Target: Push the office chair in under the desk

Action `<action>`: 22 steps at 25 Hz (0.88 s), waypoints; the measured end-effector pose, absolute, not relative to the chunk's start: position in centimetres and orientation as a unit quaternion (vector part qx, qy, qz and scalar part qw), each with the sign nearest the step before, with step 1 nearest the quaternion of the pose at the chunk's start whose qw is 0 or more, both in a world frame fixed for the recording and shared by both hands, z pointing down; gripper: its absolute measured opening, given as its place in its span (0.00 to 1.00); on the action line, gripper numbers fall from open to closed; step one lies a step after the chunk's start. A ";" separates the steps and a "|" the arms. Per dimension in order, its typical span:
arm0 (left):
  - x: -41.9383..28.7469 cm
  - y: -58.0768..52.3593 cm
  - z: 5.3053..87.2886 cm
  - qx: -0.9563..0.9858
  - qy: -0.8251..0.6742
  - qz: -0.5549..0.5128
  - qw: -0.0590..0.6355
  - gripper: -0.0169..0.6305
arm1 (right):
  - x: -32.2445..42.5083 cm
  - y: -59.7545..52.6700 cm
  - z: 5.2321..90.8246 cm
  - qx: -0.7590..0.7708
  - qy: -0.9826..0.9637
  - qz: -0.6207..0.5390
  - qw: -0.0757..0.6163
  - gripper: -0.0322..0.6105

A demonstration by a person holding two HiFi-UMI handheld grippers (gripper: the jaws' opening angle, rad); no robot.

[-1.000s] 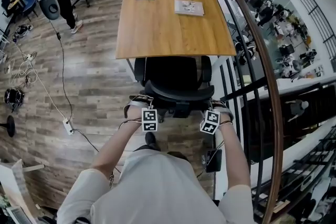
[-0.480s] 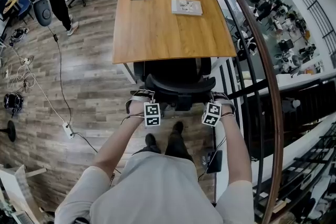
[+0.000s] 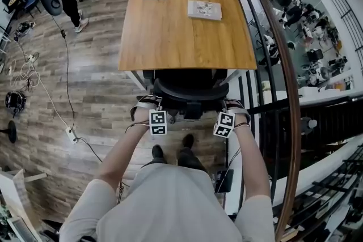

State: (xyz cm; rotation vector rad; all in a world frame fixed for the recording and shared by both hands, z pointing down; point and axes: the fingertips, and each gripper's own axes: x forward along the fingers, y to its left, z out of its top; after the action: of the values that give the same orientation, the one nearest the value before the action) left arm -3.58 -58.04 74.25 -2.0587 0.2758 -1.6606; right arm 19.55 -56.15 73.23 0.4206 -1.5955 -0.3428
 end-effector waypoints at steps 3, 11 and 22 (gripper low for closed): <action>-3.1 -59.4 74.3 -0.751 0.106 -0.609 0.234 0.14 | 20.1 -57.8 73.2 0.181 -0.709 -0.160 0.662 0.28; -1.8 -63.3 74.1 -0.749 0.113 -0.618 0.211 0.14 | 21.5 -62.5 72.9 0.159 -0.720 -0.176 0.652 0.28; -1.0 -67.1 74.2 -0.745 0.125 -0.624 0.200 0.14 | 22.3 -67.0 72.8 0.154 -0.721 -0.207 0.643 0.28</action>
State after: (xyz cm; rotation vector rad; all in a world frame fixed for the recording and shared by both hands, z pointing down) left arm -0.95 -67.14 74.20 -2.0828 0.3484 -1.7457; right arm 22.31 -67.00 72.79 0.3504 -1.6414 -0.4722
